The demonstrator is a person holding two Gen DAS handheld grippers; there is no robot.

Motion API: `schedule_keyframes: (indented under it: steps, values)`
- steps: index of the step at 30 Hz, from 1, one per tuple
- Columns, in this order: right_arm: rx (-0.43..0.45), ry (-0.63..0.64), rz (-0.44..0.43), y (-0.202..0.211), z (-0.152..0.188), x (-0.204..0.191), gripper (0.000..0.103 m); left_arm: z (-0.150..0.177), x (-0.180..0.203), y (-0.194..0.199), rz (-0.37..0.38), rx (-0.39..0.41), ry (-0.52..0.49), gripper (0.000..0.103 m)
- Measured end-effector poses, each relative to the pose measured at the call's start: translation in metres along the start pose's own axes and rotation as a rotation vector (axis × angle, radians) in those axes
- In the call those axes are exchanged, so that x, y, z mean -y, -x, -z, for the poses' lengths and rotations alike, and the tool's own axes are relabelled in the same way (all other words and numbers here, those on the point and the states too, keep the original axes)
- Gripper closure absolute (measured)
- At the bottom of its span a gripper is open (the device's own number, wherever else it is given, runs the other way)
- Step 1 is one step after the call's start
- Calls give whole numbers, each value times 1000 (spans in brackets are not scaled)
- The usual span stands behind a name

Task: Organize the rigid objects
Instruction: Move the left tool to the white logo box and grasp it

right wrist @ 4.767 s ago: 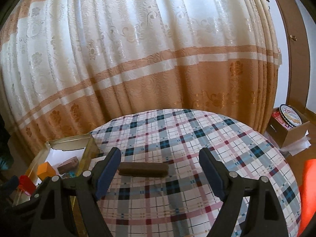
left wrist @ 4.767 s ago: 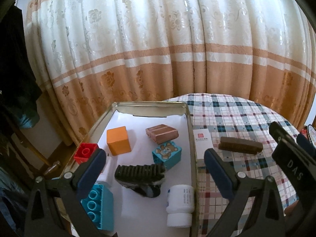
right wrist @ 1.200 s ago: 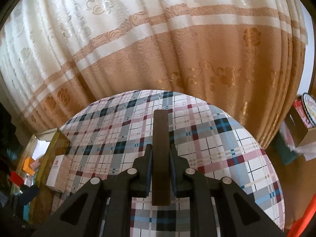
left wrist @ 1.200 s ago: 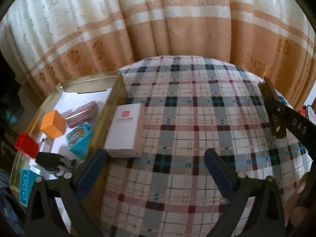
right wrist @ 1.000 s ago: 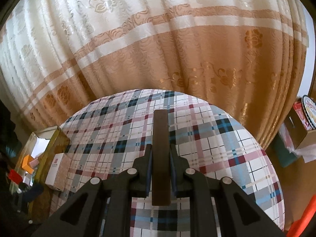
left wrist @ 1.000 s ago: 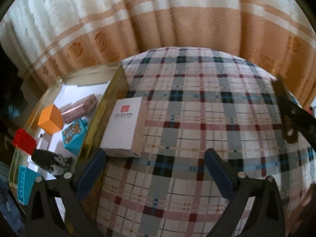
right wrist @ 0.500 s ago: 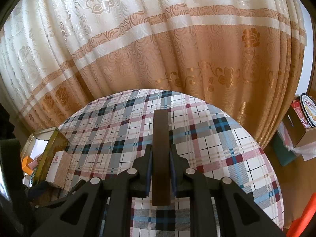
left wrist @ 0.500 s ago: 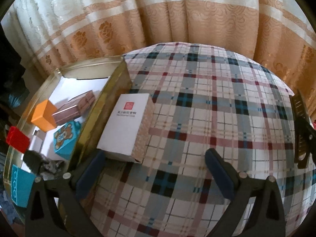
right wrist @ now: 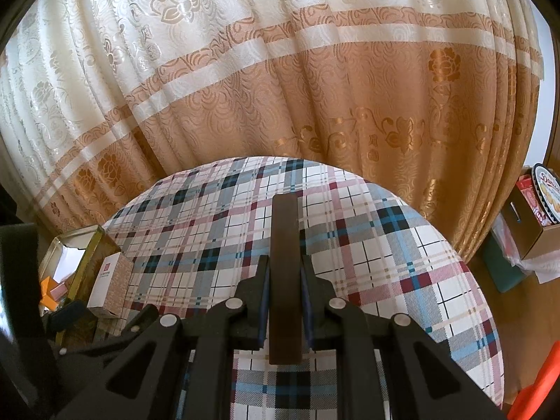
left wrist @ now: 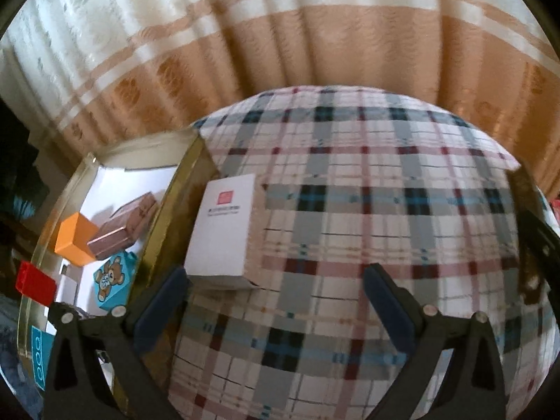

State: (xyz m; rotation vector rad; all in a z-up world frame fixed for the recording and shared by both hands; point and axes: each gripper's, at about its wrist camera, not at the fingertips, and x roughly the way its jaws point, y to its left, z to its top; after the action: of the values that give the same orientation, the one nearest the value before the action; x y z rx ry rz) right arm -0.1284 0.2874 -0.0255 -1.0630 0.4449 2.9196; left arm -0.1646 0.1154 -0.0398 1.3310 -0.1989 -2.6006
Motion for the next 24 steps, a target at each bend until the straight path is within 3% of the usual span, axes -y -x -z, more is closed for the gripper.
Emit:
schedule_keyframes:
  steps: [8,17,21,24]
  values:
    - [-5,0,3,-1,2,0,86,-13,-2,-17,-34,-27,58,1]
    - [-16,-3,0,-3,2,1,86,-17,4,-19,67,-60,67,1]
    - [-16,-3,-1,-3,2,1,85,-15,15,-12,28,-17,2,1]
    - [-16,-4,0,-3,2,1,85,-20,8,-16,29,-46,56,1]
